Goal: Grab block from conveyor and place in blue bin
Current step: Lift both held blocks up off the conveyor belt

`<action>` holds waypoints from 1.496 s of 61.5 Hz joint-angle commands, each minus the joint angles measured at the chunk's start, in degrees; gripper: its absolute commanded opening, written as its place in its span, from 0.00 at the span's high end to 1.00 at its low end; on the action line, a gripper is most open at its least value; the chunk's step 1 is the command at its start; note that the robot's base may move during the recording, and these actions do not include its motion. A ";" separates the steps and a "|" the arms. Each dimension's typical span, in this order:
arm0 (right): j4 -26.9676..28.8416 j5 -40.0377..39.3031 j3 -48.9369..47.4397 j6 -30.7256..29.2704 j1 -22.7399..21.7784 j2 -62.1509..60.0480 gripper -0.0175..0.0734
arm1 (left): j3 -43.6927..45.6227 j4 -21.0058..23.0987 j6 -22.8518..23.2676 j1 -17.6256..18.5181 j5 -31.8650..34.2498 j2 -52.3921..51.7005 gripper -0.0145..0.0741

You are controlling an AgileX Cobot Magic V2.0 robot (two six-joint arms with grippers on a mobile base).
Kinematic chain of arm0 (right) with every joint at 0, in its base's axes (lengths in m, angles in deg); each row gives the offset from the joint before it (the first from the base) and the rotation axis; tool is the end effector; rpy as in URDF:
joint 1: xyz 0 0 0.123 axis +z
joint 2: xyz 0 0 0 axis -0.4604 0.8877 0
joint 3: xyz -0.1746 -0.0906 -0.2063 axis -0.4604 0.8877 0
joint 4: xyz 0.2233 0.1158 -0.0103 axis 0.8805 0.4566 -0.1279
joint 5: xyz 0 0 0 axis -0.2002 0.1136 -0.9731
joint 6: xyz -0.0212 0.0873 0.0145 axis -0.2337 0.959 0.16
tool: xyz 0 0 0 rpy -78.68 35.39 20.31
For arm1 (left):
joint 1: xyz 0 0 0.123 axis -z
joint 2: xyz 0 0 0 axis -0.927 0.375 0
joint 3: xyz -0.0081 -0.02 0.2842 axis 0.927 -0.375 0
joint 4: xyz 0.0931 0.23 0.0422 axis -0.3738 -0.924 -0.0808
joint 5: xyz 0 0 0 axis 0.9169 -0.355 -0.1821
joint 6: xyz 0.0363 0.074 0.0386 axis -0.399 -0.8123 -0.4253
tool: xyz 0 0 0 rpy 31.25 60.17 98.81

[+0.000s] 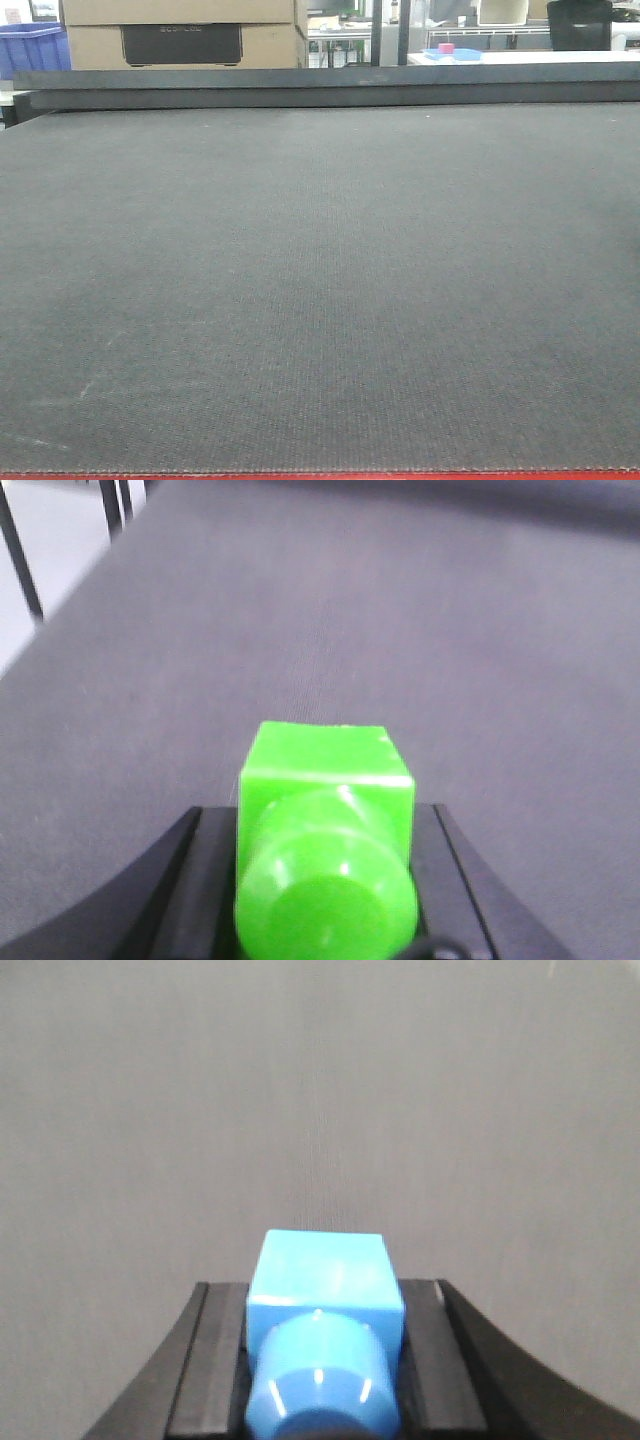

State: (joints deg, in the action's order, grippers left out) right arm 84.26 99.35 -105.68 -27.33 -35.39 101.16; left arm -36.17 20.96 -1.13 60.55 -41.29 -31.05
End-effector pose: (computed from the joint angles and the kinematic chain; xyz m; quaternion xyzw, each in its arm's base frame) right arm 0.1689 -0.0205 0.3280 0.0781 0.8364 -0.0045 0.5425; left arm 0.1702 0.0163 0.3432 -0.0618 0.8194 -0.0075 0.5699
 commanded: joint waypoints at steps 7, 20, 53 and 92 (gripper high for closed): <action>-0.14 -6.40 4.01 -0.55 -0.35 -9.20 0.99 | -1.52 0.95 -0.25 5.07 1.56 -8.65 0.96; -0.14 -7.49 3.81 -0.55 0.59 -17.89 0.99 | -1.52 0.95 -0.25 7.36 3.73 -16.06 0.96; -6.65 -11.41 3.81 -0.55 0.59 -23.39 0.99 | -1.65 0.95 -0.25 7.36 5.16 -21.54 0.96; -6.55 -11.51 3.81 -0.55 0.59 -23.39 0.99 | -1.65 0.95 -0.25 7.36 5.16 -21.54 0.96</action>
State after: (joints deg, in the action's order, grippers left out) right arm 78.26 89.15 -101.94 -27.33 -35.06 78.11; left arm -37.82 21.50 -1.13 67.47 -36.80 -52.25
